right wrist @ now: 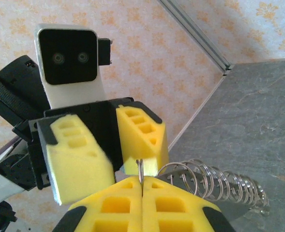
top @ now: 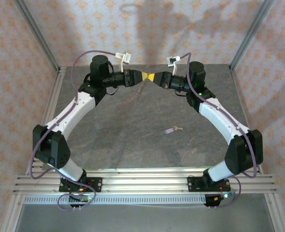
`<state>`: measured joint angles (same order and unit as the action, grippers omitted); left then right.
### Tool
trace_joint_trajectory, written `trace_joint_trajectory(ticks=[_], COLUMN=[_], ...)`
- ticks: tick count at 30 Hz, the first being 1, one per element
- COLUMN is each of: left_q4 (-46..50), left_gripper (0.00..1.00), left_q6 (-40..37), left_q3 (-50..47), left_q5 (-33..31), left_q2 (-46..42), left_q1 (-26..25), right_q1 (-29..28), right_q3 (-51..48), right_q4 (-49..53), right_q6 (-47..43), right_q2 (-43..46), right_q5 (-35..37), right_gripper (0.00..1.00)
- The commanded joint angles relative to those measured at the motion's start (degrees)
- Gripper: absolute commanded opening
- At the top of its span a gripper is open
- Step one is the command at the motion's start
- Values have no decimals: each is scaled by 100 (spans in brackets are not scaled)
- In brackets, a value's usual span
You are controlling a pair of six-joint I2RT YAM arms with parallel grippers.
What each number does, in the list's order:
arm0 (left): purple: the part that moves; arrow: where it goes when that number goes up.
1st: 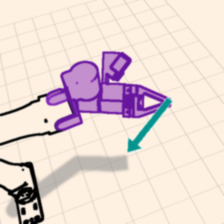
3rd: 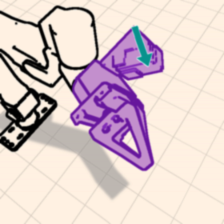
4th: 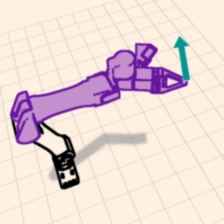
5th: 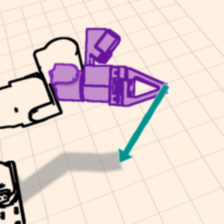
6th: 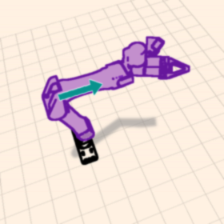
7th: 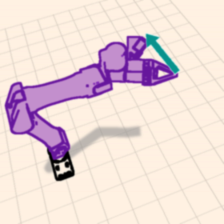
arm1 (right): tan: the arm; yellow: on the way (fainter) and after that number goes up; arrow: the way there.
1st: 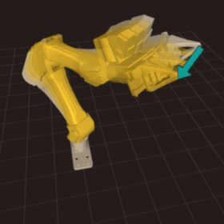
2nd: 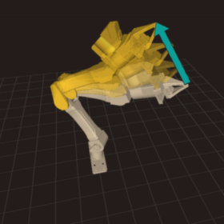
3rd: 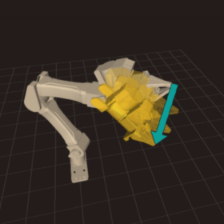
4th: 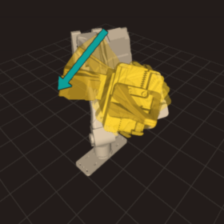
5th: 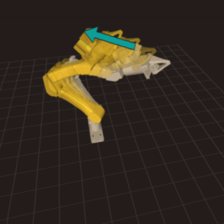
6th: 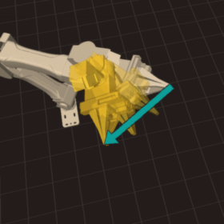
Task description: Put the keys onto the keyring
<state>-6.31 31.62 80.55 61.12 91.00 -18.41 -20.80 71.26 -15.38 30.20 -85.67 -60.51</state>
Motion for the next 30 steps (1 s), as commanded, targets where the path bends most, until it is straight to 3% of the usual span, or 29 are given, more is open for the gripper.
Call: trace_joint_trajectory(ticks=[1, 7, 12, 23, 30], left_q4=[-185, -193, -275, -523, -662], left_gripper=[34, 31, 23, 32, 27], left_q6=[-6, -16, 41, 258, 352], left_q3=[188, 233, 277, 224, 189], left_q5=[216, 207, 182, -74, -59], left_q2=[-109, -101, -100, -109, -88], left_q1=[-83, -162, -215, -215, -215], right_q1=[41, 41, 40, 40, 41], right_q3=[199, 142, 92, -60, -34], right_q4=[-671, -827, -844, -646, -607], right_q6=[257, 373, 375, 197, 176], right_q2=[-13, -4, -5, 98, 76], right_q5=[-178, -211, -276, -299, -330], right_gripper=[0, 0, 0, 0, 0])
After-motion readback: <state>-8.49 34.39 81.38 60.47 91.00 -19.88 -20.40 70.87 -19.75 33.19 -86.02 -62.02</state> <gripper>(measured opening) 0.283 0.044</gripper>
